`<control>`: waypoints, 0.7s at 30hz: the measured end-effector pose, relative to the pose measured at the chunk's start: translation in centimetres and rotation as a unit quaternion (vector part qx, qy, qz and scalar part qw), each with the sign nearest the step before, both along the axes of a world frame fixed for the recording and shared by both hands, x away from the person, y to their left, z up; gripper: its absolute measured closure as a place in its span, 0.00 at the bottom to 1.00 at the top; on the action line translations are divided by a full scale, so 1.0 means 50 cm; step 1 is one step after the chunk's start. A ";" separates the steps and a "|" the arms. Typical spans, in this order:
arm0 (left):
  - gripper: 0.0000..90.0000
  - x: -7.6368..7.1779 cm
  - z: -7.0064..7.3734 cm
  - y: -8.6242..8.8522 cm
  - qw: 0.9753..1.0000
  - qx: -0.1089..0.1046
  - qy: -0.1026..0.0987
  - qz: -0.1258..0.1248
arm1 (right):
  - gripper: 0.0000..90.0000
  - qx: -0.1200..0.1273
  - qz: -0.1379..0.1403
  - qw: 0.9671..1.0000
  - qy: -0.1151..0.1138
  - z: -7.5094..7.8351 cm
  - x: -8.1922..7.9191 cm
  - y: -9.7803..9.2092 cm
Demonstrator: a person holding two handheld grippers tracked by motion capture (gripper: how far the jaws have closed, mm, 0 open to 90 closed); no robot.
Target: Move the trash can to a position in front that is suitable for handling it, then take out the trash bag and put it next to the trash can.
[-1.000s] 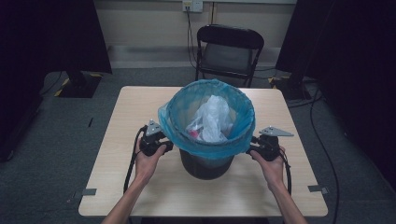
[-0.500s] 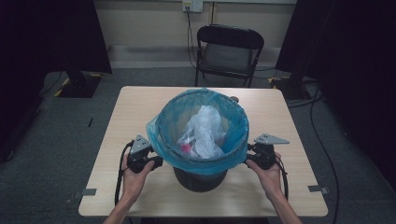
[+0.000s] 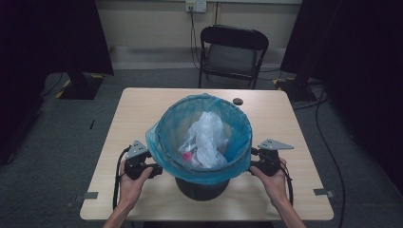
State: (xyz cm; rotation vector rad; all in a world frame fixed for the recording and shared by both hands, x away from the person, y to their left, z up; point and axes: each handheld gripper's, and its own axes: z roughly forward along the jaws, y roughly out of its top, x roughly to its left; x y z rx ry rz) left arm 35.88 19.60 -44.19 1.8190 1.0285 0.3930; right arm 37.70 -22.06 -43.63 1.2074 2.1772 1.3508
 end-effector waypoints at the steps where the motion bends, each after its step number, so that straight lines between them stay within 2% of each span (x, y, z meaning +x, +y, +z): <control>1: 0.31 0.001 0.001 0.001 1.000 -0.001 0.002 0.004 | 0.36 0.001 -0.003 1.000 -0.001 0.001 0.001 -0.001; 2: 0.27 0.001 0.004 0.003 1.000 -0.001 0.006 0.004 | 0.36 0.001 -0.005 1.000 -0.002 0.001 0.002 -0.003; 4: 0.26 0.001 0.012 0.007 1.000 -0.013 0.003 0.000 | 0.36 0.008 -0.008 1.000 0.003 0.000 0.003 -0.008; 6: 0.26 -0.003 0.022 0.011 1.000 -0.008 -0.012 0.005 | 0.37 0.011 -0.006 1.000 -0.001 0.007 0.000 -0.012; 8: 0.26 -0.007 0.031 0.012 1.000 0.002 -0.021 0.006 | 0.37 0.005 -0.005 1.000 -0.010 0.018 -0.004 -0.015; 12: 0.27 -0.015 0.048 0.023 0.999 0.000 -0.034 0.012 | 0.39 0.022 -0.010 0.999 -0.022 0.040 -0.009 -0.029; 14: 0.31 -0.019 0.058 0.031 0.999 -0.005 -0.040 0.010 | 0.37 0.026 -0.010 0.999 -0.029 0.050 -0.016 -0.035; 16: 0.34 -0.025 0.070 0.039 0.999 -0.019 -0.047 0.002 | 0.36 0.030 -0.010 0.999 -0.038 0.063 -0.024 -0.038; 18: 0.42 -0.029 0.083 0.044 0.998 -0.023 -0.060 0.000 | 0.33 0.036 -0.003 0.998 -0.049 0.080 -0.030 -0.039; 21: 0.41 -0.029 0.104 0.044 0.997 -0.026 -0.073 -0.005 | 0.30 0.043 0.004 0.997 -0.068 0.106 -0.030 -0.035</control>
